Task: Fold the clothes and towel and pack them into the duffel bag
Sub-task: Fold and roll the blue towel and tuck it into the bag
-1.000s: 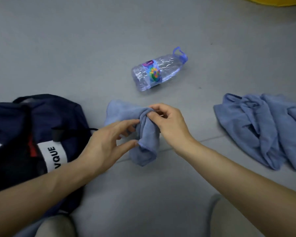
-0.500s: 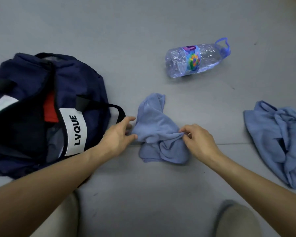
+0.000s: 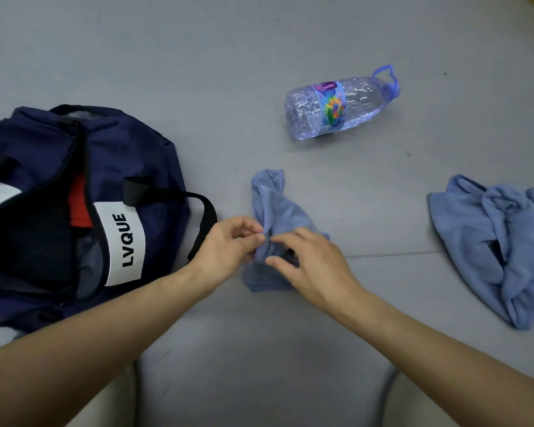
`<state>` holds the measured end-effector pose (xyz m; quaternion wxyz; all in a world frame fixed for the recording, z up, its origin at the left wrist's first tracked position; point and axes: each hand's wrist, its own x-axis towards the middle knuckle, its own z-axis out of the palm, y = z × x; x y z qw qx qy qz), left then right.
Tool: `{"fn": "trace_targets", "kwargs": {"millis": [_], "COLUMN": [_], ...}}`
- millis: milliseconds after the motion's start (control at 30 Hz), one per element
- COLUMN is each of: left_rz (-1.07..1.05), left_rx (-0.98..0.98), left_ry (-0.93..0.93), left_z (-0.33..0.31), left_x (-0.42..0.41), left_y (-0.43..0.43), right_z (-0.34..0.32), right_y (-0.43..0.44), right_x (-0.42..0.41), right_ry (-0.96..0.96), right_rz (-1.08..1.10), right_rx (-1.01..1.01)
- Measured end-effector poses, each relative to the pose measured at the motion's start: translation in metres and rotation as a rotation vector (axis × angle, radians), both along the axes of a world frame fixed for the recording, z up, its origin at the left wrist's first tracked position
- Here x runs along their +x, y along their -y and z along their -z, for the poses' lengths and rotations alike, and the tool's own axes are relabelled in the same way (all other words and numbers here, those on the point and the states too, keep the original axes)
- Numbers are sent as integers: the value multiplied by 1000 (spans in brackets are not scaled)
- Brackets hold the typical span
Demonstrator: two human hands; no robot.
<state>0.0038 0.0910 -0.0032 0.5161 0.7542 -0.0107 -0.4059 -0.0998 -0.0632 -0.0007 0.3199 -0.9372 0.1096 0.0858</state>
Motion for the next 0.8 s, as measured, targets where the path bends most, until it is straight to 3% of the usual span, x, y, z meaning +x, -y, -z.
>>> {"fn": "trace_targets", "kwargs": {"millis": [200, 267, 367, 467, 567, 700, 800], "left_rz": [58, 121, 78, -49, -183, -286, -230], "left_rx": [-195, -138, -7, 45, 31, 35, 51], "left_ry": [-325, -296, -102, -12, -63, -166, -116], "left_z": [-26, -26, -18, -7, 5, 16, 20], "left_x": [-12, -12, -7, 3, 9, 9, 6], "left_y": [15, 14, 10, 8, 6, 1, -5], "right_z": [2, 7, 9, 12, 15, 13, 5], "right_y": [4, 10, 17, 18, 13, 10, 14], "right_x": [-6, -9, -14, -27, -45, -56, -55], "right_ry": [2, -11, -54, -95, -187, -367, -500], "right_rz": [258, 306, 334, 244, 87, -36, -136], "right_rx": [363, 373, 456, 652, 727, 735, 624]}}
